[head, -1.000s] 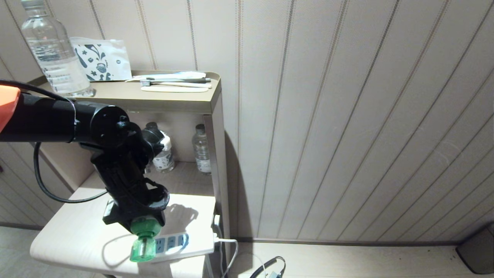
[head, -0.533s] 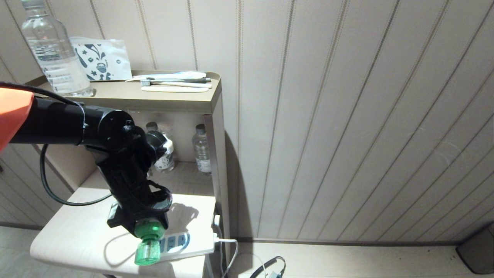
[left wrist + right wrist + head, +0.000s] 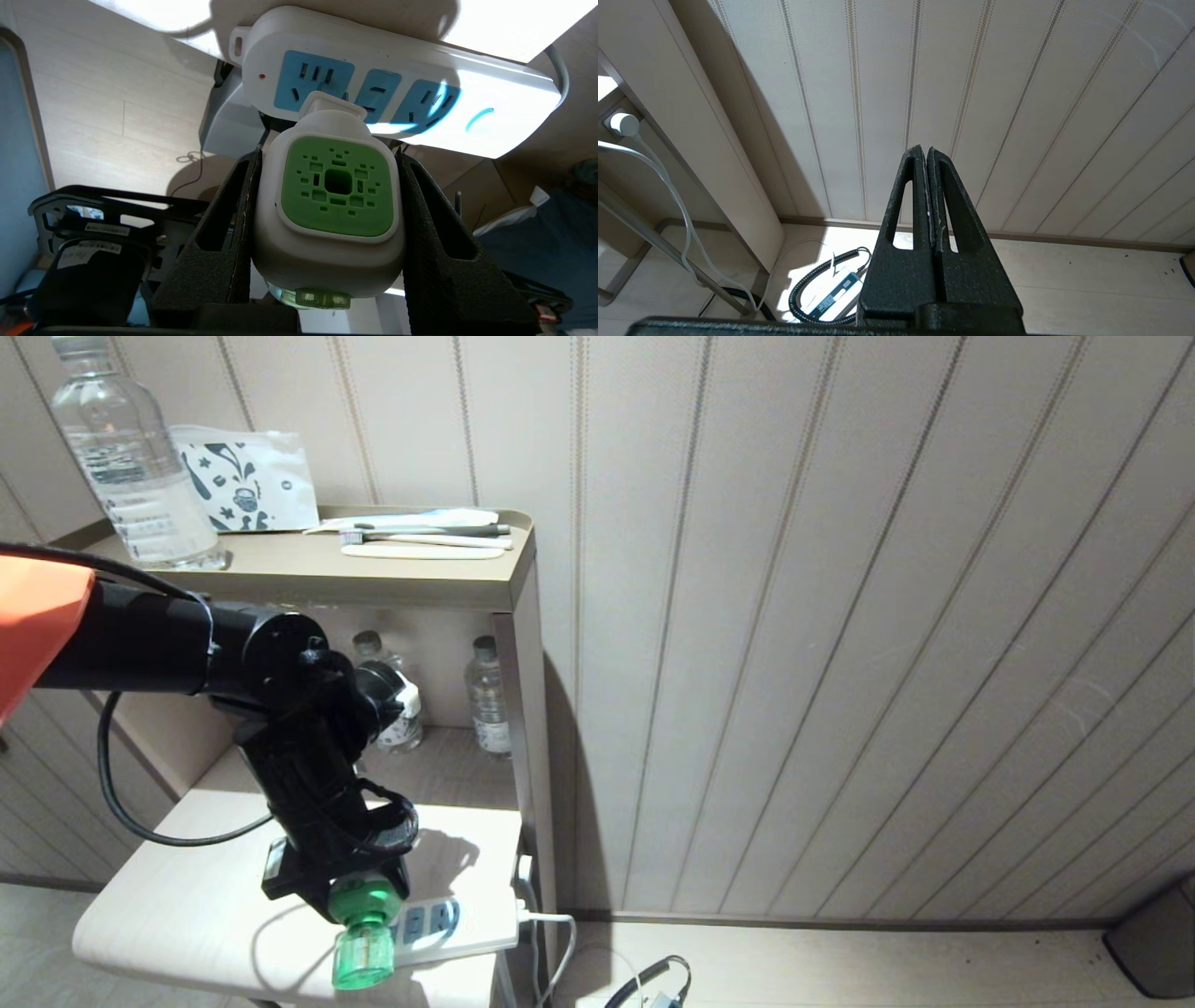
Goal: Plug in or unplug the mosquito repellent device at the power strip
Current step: Insert the plug into the socket
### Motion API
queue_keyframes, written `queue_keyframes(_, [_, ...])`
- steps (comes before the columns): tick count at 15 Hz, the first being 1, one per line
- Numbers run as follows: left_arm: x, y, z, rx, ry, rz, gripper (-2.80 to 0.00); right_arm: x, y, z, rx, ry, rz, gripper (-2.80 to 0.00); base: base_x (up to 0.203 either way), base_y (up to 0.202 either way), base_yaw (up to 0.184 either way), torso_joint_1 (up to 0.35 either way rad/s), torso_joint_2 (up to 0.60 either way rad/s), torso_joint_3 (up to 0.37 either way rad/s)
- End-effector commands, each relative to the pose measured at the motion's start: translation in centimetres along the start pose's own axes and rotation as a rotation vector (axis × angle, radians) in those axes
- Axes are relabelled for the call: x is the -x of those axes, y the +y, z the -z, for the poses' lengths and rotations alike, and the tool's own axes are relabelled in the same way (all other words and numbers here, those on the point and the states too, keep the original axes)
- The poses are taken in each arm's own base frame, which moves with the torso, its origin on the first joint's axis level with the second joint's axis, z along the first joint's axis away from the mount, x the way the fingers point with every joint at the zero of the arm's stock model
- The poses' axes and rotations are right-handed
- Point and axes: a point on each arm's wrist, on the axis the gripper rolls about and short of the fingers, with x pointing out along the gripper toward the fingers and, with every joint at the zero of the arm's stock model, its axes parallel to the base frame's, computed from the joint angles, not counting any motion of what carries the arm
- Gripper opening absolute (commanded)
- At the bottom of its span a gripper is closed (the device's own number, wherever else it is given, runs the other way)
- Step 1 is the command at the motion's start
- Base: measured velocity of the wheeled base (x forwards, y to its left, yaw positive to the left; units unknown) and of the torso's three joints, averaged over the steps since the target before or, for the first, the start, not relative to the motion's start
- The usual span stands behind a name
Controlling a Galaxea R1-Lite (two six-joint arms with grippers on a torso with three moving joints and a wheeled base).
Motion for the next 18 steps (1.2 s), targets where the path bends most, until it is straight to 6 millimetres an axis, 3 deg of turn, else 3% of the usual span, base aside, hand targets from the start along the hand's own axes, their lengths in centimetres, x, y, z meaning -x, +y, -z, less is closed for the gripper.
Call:
queue_keyframes(1, [0.11,0.2,0.16,0.008,0.004,-0.004,-2.8,0.0,0.0,0.0,0.0,0.0,-0.001,-2.8,0.0,0.0,0.0,0.0,0.0,0.0])
queue_keyframes(18, [-0.51,0.7,-0.27,0.031,-0.003,-0.05,-2.8,0.0,0.0,0.0,0.0,0.0,-0.001,-2.8,0.0,0.0,0.0,0.0,0.0,0.0])
